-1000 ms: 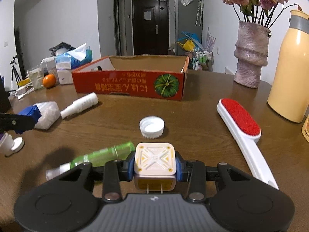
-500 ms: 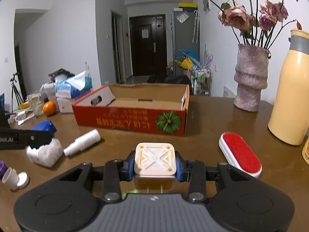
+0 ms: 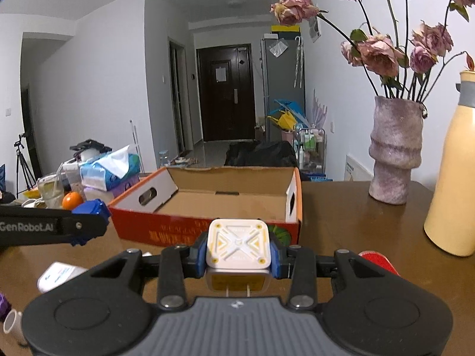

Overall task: Organize rigid objects
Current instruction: 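Carry the blue cap and plug adapter over the cardboard box with both tools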

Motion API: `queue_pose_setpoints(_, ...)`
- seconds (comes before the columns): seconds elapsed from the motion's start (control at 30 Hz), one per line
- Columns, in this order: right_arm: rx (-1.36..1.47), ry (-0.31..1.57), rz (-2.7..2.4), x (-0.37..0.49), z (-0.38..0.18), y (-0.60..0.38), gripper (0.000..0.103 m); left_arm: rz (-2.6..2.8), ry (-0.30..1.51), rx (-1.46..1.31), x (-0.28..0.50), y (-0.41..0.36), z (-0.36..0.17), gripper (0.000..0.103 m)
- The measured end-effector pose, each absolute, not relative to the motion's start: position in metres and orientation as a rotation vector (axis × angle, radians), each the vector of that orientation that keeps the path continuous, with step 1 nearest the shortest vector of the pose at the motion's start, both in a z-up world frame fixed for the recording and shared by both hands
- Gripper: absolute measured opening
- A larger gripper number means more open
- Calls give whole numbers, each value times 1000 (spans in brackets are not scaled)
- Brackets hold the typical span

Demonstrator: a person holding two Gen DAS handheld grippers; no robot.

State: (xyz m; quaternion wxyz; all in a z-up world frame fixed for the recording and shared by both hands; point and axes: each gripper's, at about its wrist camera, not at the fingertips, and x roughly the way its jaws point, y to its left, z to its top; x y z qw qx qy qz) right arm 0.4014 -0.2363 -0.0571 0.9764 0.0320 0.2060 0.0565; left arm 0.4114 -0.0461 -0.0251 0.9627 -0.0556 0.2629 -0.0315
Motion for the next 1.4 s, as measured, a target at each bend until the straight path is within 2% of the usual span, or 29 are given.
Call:
queue_pose_setpoints(0.9, 73, 402, 90, 516, -53, -229, 38, 43, 511, -78, 532, -63, -35, 53)
queue_pose_setpoints(1.4, 49, 457, 71, 565, -62, -226, 38, 93, 545, -61, 578, -61, -46, 53)
